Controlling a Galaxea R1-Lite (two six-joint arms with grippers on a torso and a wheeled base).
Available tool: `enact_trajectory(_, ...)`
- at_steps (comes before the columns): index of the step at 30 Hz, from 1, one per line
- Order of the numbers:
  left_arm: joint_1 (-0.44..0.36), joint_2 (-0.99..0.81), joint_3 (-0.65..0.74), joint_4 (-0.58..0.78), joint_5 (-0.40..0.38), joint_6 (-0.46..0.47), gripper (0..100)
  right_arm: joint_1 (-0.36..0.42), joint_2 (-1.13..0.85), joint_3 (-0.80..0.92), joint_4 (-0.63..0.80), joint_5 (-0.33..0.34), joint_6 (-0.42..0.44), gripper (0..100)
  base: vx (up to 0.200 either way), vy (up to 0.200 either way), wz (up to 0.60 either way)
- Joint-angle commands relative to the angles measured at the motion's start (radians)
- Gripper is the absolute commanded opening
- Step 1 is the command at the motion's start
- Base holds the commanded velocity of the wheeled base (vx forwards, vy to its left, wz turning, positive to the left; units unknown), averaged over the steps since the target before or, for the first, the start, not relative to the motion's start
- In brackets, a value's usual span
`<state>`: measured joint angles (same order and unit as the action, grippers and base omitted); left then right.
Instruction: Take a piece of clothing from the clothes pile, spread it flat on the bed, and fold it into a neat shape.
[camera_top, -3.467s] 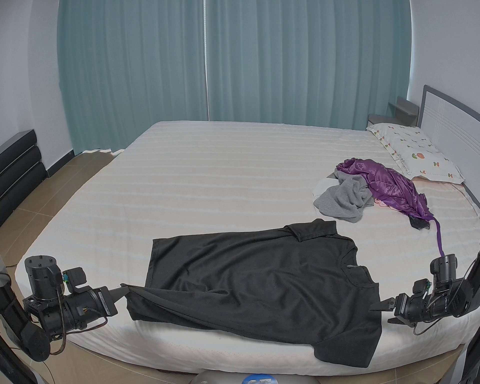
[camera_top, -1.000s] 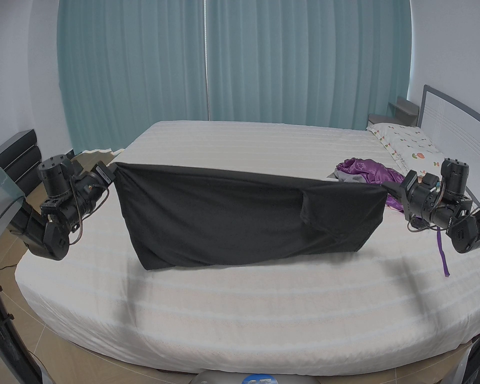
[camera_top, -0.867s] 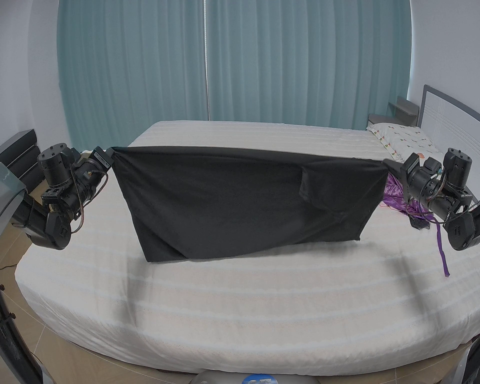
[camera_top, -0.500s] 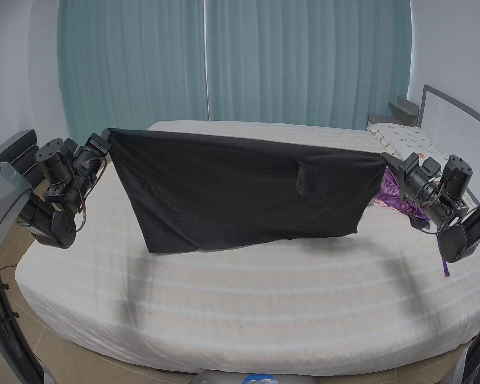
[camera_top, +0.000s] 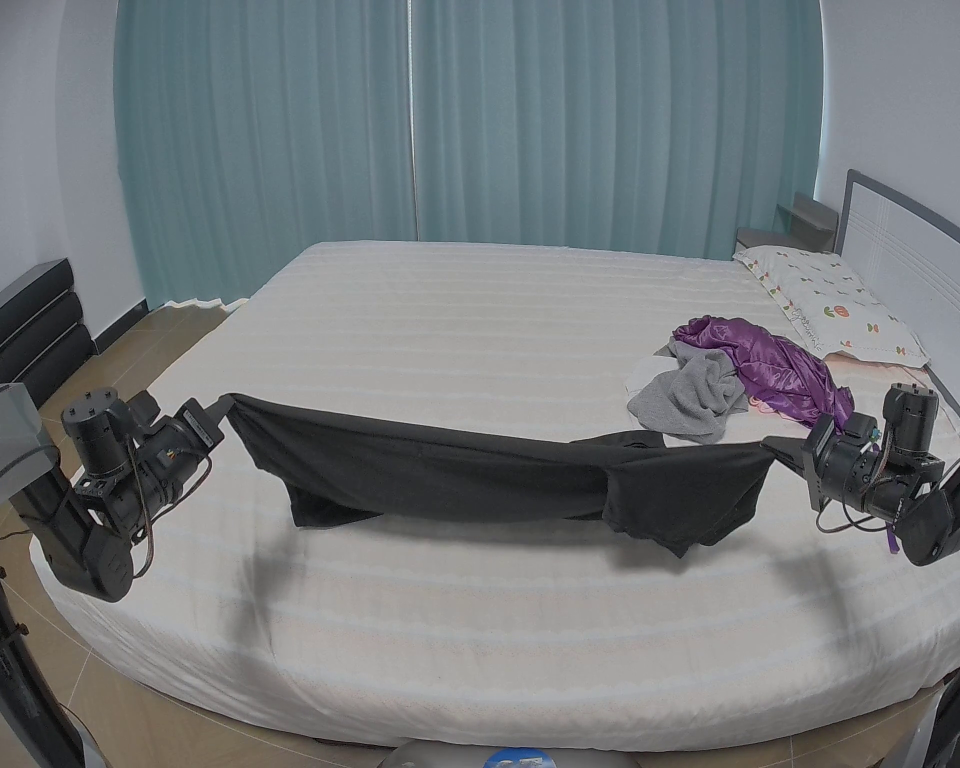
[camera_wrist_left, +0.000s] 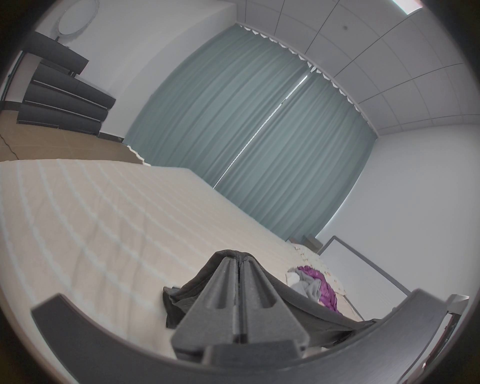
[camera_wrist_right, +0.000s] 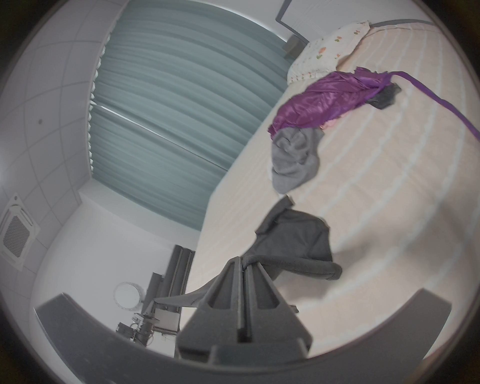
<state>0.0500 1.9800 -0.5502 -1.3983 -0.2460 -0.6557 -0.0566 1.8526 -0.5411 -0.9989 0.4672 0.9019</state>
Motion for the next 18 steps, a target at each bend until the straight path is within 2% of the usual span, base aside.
enact_trajectory(1, 0.021, -0.073, 0.139, 0.005, -0.029, 0.025, 0, -0.02, -0.11, 0.059, 0.111, 0.018, -0.077, 0, 0.0, 0.0, 0.0)
enact_trajectory(3, 0.021, -0.079, 0.164, 0.005, -0.036, 0.034, 0, -0.025, -0.125, 0.062, 0.146, 0.019, -0.092, 0, 0.0, 0.0, 0.0)
enact_trajectory(5, 0.021, -0.09, 0.216, 0.005, -0.061, 0.051, 0, -0.031, -0.17, 0.062, 0.238, 0.019, -0.117, 0, 0.0, 0.0, 0.0)
enact_trajectory(10, 0.021, -0.115, 0.303, 0.005, -0.064, 0.093, 0, -0.025, -0.257, 0.07, 0.45, 0.027, -0.199, 0, 0.0, 0.0, 0.0)
enact_trajectory(13, 0.021, -0.127, 0.343, 0.005, -0.064, 0.117, 0, -0.029, -0.292, 0.075, 0.52, 0.057, -0.236, 0, 0.0, 0.0, 0.0)
enact_trajectory(18, 0.021, -0.141, 0.414, 0.005, -0.064, 0.153, 0, -0.029, -0.323, 0.095, 0.625, 0.06, -0.311, 0, 0.0, 0.0, 0.0)
